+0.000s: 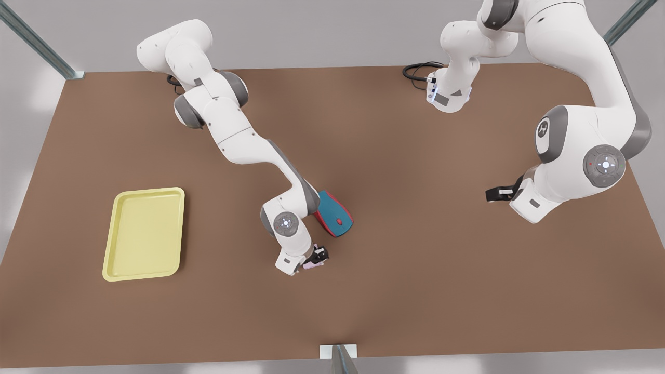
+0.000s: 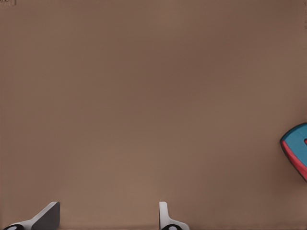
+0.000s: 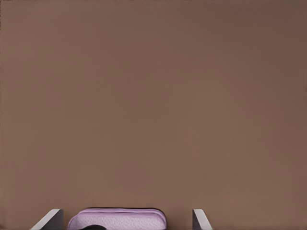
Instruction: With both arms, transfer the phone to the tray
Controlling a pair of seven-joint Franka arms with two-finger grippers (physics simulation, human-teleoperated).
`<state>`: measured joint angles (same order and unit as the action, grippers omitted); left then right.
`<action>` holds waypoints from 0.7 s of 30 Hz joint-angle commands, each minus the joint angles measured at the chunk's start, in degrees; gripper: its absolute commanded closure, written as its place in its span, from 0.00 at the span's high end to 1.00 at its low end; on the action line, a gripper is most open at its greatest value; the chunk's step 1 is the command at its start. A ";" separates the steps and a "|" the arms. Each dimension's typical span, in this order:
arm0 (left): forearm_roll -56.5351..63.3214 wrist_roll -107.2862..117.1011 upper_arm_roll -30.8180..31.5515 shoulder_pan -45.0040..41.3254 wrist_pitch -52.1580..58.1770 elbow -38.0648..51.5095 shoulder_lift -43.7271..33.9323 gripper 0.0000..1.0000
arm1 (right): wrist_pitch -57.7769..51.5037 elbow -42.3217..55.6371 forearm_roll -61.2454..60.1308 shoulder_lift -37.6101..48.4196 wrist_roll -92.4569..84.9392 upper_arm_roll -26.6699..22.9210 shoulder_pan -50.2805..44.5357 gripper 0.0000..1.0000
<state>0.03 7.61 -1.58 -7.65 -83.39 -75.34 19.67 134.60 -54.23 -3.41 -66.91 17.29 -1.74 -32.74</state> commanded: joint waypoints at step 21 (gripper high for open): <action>0.32 -6.03 0.00 -0.44 0.06 0.10 -0.07 1.00 | -1.36 -5.98 -2.74 3.89 14.52 -0.02 -0.48 1.00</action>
<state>0.25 3.37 -1.58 -8.09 -83.34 -75.26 19.67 133.72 -60.23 -6.21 -63.08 24.85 -1.72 -33.22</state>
